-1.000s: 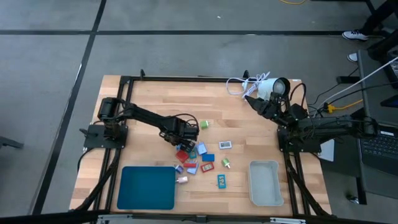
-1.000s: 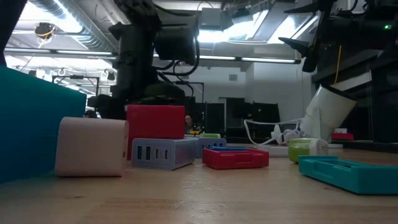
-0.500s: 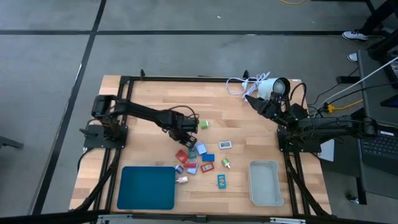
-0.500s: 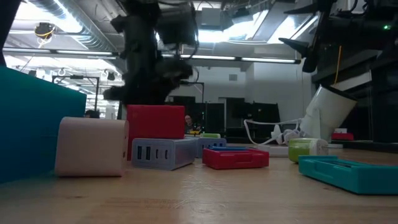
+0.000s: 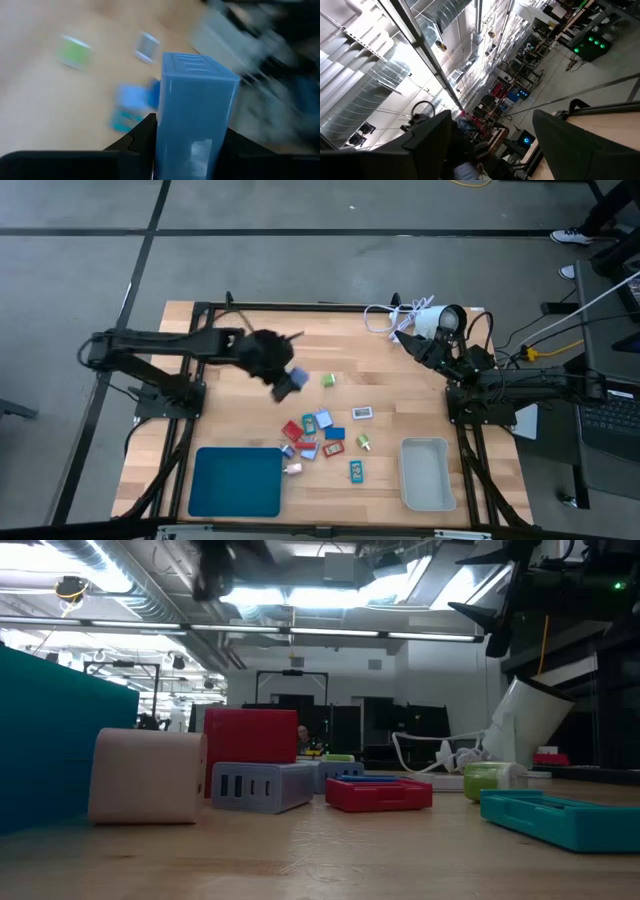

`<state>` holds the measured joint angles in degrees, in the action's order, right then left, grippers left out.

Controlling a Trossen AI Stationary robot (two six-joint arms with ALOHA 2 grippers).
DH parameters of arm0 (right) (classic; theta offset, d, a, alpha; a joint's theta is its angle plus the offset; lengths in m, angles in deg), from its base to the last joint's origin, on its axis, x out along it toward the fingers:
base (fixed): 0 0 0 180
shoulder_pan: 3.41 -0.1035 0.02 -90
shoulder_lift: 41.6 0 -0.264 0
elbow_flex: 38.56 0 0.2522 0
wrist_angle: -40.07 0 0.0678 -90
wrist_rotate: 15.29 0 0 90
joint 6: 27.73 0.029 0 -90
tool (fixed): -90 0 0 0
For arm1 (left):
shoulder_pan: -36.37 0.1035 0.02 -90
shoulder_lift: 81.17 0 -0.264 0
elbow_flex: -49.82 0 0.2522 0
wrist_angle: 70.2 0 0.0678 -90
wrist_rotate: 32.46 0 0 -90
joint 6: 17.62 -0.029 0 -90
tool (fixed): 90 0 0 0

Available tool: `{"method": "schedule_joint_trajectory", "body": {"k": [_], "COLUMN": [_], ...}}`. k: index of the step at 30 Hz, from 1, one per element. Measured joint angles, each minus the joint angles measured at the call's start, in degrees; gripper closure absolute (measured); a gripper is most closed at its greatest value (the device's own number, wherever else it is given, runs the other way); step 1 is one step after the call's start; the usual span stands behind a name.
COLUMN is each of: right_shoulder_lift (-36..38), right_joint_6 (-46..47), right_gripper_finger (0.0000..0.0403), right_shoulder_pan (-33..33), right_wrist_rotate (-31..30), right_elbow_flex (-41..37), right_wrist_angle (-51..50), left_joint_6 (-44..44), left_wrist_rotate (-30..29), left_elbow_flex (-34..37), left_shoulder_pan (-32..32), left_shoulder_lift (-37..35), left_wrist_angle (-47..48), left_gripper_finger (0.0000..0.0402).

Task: Pick & Place Office items
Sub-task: Put the left purple charger adapter into the blue bin

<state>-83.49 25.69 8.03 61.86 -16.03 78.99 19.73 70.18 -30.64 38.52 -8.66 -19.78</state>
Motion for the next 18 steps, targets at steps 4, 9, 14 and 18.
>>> {"method": "schedule_joint_trajectory", "body": {"k": [4, 9, 14, 18], "right_shoulder_lift": [0.0, 0.0, 0.0, 0.0], "right_joint_6": [0.2, 0.2, 0.2, 0.2], "right_gripper_finger": [0.0119, 0.0119, 0.0119, 0.0119], "right_shoulder_pan": [0.0, 0.0, 0.0, 0.0], "right_wrist_rotate": [0.0, -0.1, -1.3, -1.7], "right_elbow_flex": [0.0, 0.0, 0.0, 0.0], "right_wrist_angle": [0.0, 0.0, 0.0, -0.2], "left_joint_6": [3.5, 9.9, 19.6, 24.8], "left_wrist_rotate": [4.5, 6.6, 6.5, 5.9], "left_elbow_flex": [-0.1, 0.9, 5.3, 9.3], "left_shoulder_pan": [-7.6, -20.5, -31.3, -36.4], "left_shoulder_lift": [-3.8, -3.1, -0.7, 3.8], "left_wrist_angle": [5.7, 14.9, 5.2, -0.3], "left_gripper_finger": [0.0286, 0.0286, 0.0286, 0.0286]}}
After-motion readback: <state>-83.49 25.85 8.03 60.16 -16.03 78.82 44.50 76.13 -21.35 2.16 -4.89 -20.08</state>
